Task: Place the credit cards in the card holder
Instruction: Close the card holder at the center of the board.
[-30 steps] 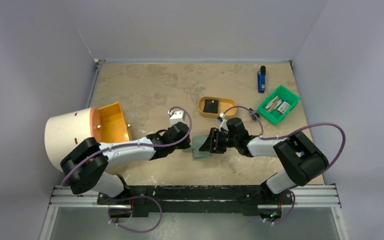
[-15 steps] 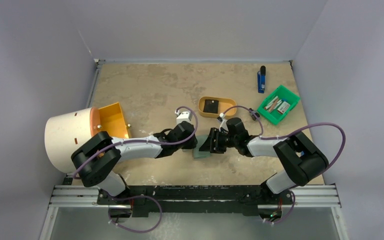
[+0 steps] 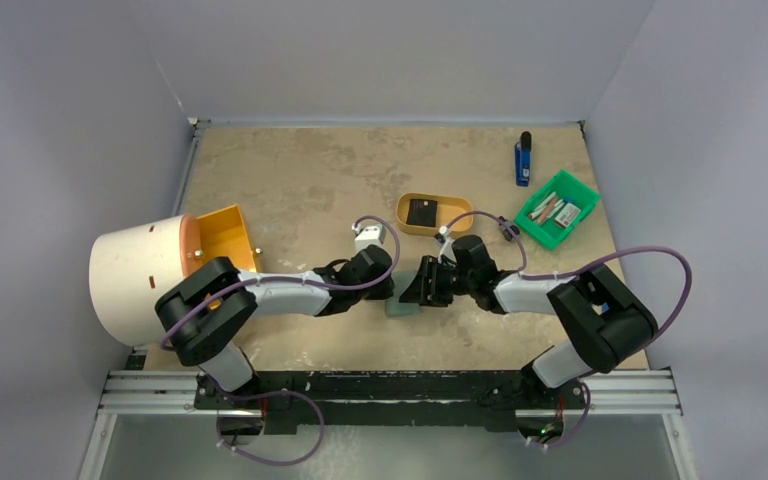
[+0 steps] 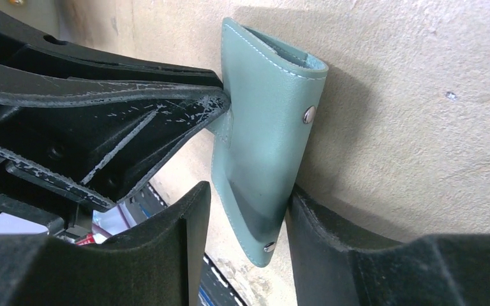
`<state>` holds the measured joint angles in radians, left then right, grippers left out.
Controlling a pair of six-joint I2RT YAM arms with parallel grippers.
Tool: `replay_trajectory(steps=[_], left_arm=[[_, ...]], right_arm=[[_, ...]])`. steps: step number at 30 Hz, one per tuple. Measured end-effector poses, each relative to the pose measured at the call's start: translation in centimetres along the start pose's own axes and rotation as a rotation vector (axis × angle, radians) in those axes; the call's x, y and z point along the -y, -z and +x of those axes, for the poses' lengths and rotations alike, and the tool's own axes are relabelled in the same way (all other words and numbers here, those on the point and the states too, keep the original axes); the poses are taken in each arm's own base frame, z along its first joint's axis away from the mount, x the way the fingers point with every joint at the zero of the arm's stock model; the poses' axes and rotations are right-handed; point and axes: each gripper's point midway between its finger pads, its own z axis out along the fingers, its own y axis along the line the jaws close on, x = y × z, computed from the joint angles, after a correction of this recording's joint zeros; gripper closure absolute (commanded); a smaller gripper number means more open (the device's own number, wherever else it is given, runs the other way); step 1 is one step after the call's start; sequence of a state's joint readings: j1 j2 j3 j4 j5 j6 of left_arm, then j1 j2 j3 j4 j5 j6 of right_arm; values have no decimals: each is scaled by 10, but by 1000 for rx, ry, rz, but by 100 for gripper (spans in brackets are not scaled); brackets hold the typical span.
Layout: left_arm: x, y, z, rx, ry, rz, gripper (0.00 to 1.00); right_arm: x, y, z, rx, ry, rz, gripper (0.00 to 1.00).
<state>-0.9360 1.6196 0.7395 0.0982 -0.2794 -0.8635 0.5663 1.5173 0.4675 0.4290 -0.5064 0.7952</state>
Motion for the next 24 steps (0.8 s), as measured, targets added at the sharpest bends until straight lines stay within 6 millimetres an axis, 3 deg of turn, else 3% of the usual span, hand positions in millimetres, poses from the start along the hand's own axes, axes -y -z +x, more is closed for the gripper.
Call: replay_trajectory(steps=[5,14,18,24], left_arm=[[-1,-3,-1,14,10,-2,84],[-1,-4,-2,39,42,7,85],[-2,-5,-2,48,54,11,86],[-2,-5,-3,59,66,16,86]], right_arm=[[3,0,0,6,-4,15,57],[-1,1,5,-11,-39,-15,49],[-1,1,10,-27,-64,-26,58],[3,-3,16,-49,-120,-35,83]])
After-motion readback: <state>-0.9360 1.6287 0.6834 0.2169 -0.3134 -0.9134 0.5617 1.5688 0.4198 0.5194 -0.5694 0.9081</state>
